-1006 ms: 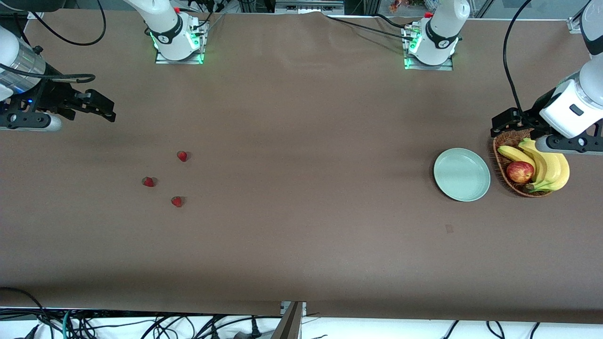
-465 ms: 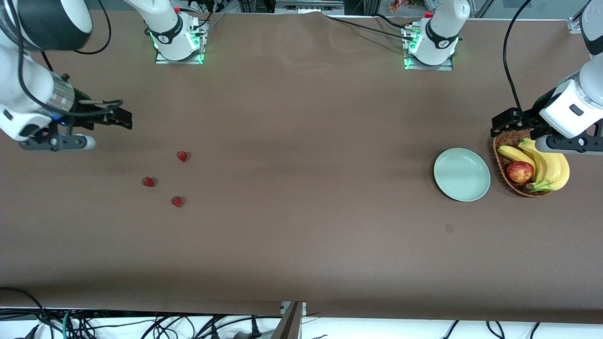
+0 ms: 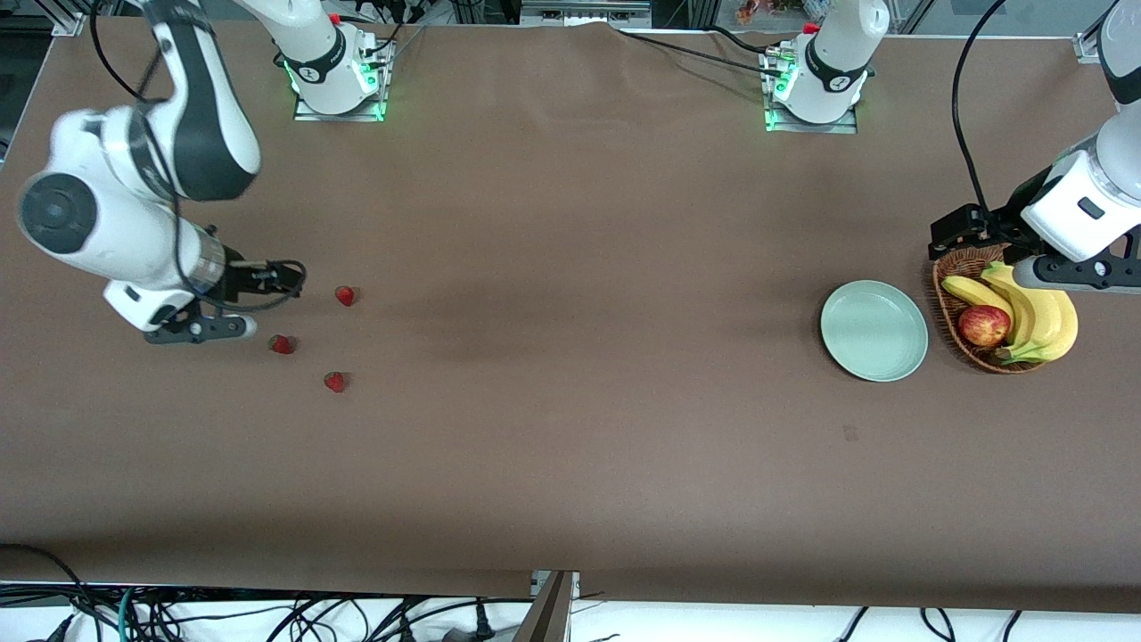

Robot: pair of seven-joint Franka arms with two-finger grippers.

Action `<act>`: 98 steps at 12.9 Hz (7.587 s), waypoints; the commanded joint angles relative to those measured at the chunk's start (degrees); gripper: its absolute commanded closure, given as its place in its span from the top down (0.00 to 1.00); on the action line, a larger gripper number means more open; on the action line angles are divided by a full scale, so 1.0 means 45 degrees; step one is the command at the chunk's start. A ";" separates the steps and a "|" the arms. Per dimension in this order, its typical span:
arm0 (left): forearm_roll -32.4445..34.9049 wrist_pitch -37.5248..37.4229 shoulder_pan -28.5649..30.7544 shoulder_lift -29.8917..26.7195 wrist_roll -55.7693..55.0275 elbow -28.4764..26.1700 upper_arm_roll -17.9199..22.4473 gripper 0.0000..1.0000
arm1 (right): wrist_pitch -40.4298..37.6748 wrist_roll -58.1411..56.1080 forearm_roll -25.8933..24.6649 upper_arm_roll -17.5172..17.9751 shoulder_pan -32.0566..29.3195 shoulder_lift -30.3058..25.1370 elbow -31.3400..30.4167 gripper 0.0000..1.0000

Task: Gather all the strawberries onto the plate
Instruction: 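Reach the right gripper down toward the three red strawberries, then grasp one strawberry with the right gripper, then set the strawberry mid-table with the right gripper while the left gripper approaches, then reach the right gripper to another strawberry while the left gripper reaches the placed one, then grasp a strawberry with each gripper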

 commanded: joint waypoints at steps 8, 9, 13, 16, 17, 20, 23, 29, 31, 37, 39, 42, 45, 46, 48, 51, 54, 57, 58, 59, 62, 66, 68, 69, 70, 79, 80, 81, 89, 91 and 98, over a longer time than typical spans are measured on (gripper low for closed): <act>-0.0060 -0.0023 -0.0060 0.0042 0.0183 0.0200 0.0033 1.00 | 0.5523 -0.0821 0.0651 0.0095 -0.0075 0.4121 0.0508 0.91; -0.0060 -0.0004 -0.0060 0.0042 0.0203 0.0200 0.0033 1.00 | 0.5563 -0.0782 0.0670 0.0115 -0.0036 0.4434 0.0860 0.91; -0.0060 -0.0003 -0.0060 0.0042 0.0183 0.0200 0.0033 1.00 | 0.6227 -0.0781 0.0670 0.0115 -0.0036 0.5081 0.0981 0.82; -0.0060 -0.0003 -0.0060 0.0042 0.0183 0.0200 0.0033 1.00 | 0.6247 -0.0723 0.0670 0.0115 -0.0055 0.5199 0.0981 0.72; -0.0060 -0.0003 -0.0060 0.0042 0.0183 0.0200 0.0033 1.00 | 0.6247 -0.0723 0.0844 0.0192 -0.0056 0.5199 0.0981 0.68; -0.0060 -0.0003 -0.0060 0.0042 0.0183 0.0200 0.0033 1.00 | 0.6170 -0.0821 0.1373 0.0232 -0.0056 0.5161 0.1020 0.38; -0.0060 -0.0003 -0.0060 0.0042 0.0183 0.0200 0.0033 1.00 | 0.5859 -0.0646 0.1586 0.0446 0.0003 0.5082 0.1273 0.16; -0.0060 -0.0003 -0.0060 0.0062 0.0183 0.0200 0.0013 1.00 | 0.4197 0.2844 0.2330 0.1424 0.1054 0.5199 0.3361 0.16; -0.0060 0.0016 -0.0060 0.0062 0.0203 0.0200 0.0014 1.00 | 0.4197 0.4814 0.2330 0.1424 0.2107 0.5490 0.3888 0.17; -0.0060 0.0055 -0.0040 0.0062 0.0203 0.0180 0.0033 1.00 | 0.4352 1.1164 0.2096 0.1346 0.5643 0.7442 0.7128 0.19; -0.0060 0.0074 -0.0040 0.0159 0.0183 0.0161 0.0052 1.00 | 0.4372 1.2202 0.2077 0.1307 0.6367 0.7834 0.7795 0.21; -0.0060 0.0211 -0.0021 0.0355 0.0183 0.0103 0.0130 1.00 | 0.5421 1.4249 0.1746 0.1131 0.7732 0.8478 0.8265 0.21; -0.0079 0.0250 0.0057 0.0452 0.0183 -0.0073 0.0131 1.00 | 0.6480 1.6457 0.1219 0.0509 0.9294 0.9532 0.8850 0.25; -0.0099 0.0463 0.0077 0.0414 0.0164 -0.0383 0.0131 1.00 | 0.6617 1.6890 0.1159 0.0158 0.9745 0.9767 0.8949 0.28; -0.0099 0.1690 0.0096 -0.0188 0.0164 -0.1785 0.0131 1.00 | 0.6638 1.7031 0.1159 -0.0139 1.0042 0.9809 0.8911 0.51; -0.0099 0.2379 0.0116 -0.0563 0.0164 -0.2884 0.0131 1.00 | 0.6094 1.6836 0.1198 -0.0178 0.9809 0.9360 0.8911 0.71; -0.0099 0.3138 0.0097 -0.0777 0.0164 -0.3742 0.0034 1.00 | 0.5005 1.6312 0.1139 -0.0158 0.9148 0.8717 0.8891 0.73; -0.0118 0.4056 0.0019 -0.0934 0.0125 -0.4739 -0.0025 1.00 | 0.2603 1.3971 0.1295 -0.0217 0.8327 0.7294 0.8503 0.73; -0.0157 0.4291 -0.0078 -0.0934 0.0047 -0.4974 -0.0026 1.00 | 0.1880 1.3017 0.1315 -0.0217 0.7937 0.6748 0.8114 0.73; -0.0196 0.4487 -0.0099 -0.0915 0.0008 -0.5169 -0.0238 1.00 | 0.1157 1.1964 0.1334 -0.0217 0.7507 0.6104 0.7588 0.73; -0.0294 0.5072 -0.0040 -0.0759 -0.0885 -0.5503 -0.1389 1.00 | -0.0156 0.8509 0.1393 -0.0217 0.5908 0.4268 0.5832 0.74; -0.0217 0.7237 -0.0099 0.0019 -0.3929 -0.6186 -0.3807 1.00 | -0.0199 0.4073 0.1393 -0.0624 0.3952 0.2156 0.2357 0.74; -0.0002 0.8175 -0.0119 0.0839 -0.5416 -0.6187 -0.4923 1.00 | -0.0159 0.2099 0.1393 -0.1676 0.3753 0.1783 0.1337 0.74; 0.0501 0.8625 -0.0138 0.1230 -0.6292 -0.6187 -0.5315 1.00 | 0.0034 0.1336 0.1470 -0.2165 0.3753 0.1743 0.0811 0.74; 0.1299 0.8997 -0.0235 0.1678 -0.7481 -0.6167 -0.5667 1.00 | 0.0384 0.0632 0.1916 -0.2596 0.3753 0.1704 0.0225 0.74; 0.5349 1.1520 -0.1813 0.5254 -1.3857 -0.5700 -0.5808 1.00 | 0.4623 -0.0918 0.3170 -0.3128 0.3753 0.0980 -0.4933 0.74; 0.5892 1.1520 -0.2243 0.5644 -1.4401 -0.5563 -0.5594 1.00 | 0.4858 -0.0918 0.3267 -0.3127 0.3753 0.0961 -0.5227 0.74; 0.6825 1.1520 -0.2363 0.5957 -1.5180 -0.5291 -0.5437 1.00 | 0.4899 -0.0918 0.3365 -0.3108 0.3772 0.0961 -0.5288 0.73; 0.9569 1.1501 -0.2189 0.7503 -1.7199 -0.4468 -0.5397 1.00 | 0.6129 -0.0938 0.3424 -0.2991 0.3831 0.1507 -0.5191 0.64; 0.9511 1.1462 -0.2189 0.7484 -1.7239 -0.4488 -0.5416 0.81 | 0.6150 -0.1015 0.3424 -0.2932 0.3831 0.1547 -0.5191 0.55; 0.8773 1.0488 -0.2052 0.6920 -1.7103 -0.4449 -0.5572 0.13 | 0.5955 -0.0977 0.3424 -0.2913 0.3831 0.1449 -0.4879 0.12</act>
